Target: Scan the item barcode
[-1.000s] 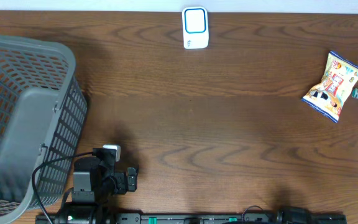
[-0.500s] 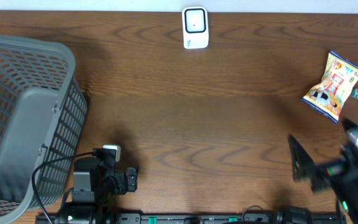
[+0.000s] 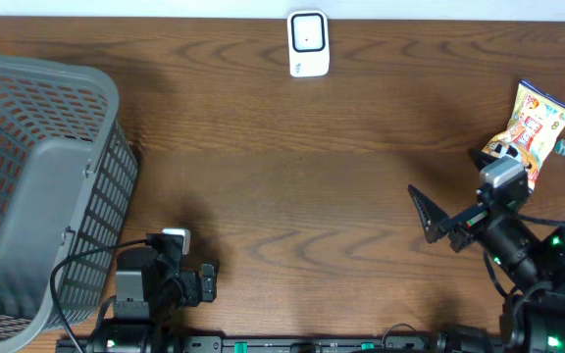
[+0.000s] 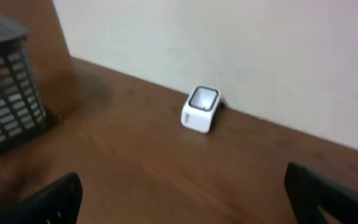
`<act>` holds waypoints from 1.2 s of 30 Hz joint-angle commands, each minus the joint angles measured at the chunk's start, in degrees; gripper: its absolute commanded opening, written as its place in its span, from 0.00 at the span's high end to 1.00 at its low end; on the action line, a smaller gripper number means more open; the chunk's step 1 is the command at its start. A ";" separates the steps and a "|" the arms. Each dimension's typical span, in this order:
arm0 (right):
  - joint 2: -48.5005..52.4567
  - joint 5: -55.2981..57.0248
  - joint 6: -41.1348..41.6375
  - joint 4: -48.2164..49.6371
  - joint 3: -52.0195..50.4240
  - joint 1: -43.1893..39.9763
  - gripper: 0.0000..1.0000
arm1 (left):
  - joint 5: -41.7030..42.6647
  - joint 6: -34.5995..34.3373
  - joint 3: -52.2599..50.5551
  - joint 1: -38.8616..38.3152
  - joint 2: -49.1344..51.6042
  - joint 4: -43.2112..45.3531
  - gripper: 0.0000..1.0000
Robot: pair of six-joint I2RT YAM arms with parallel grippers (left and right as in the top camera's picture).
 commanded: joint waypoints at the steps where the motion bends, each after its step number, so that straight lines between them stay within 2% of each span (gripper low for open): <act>1: -0.37 -4.46 -0.42 4.87 -3.96 -0.17 0.01 | 0.50 0.37 0.31 0.13 -0.15 0.02 0.01; 11: -0.39 -8.17 -0.42 12.44 -11.93 -0.07 0.01 | 0.50 0.35 0.31 0.13 -0.15 0.02 0.01; 14: -0.87 -6.27 -0.42 16.31 -14.73 0.87 0.01 | 0.50 0.35 0.31 0.13 -0.15 0.02 0.01; 22: -10.60 -1.99 0.04 27.56 -27.82 1.73 0.01 | 0.50 0.37 0.31 0.13 -0.15 0.00 0.01; 23: -12.33 -1.57 1.31 30.14 -29.88 1.99 0.01 | 0.50 0.35 0.31 0.13 -0.15 0.02 0.01; 25: -17.25 3.15 9.46 38.58 -35.32 2.73 0.01 | 0.50 0.37 0.31 0.13 -0.15 0.02 0.01; 29: -23.54 14.14 22.60 48.02 -41.33 3.10 0.01 | 0.50 0.35 0.31 0.13 -0.15 0.02 0.01; 31: -25.70 16.52 23.32 50.56 -43.17 3.10 0.01 | 0.50 0.37 0.31 0.13 -0.15 0.02 0.01; 36: -29.94 17.97 16.74 45.59 -43.06 3.15 0.01 | 0.50 0.37 0.31 0.13 -0.15 0.00 0.01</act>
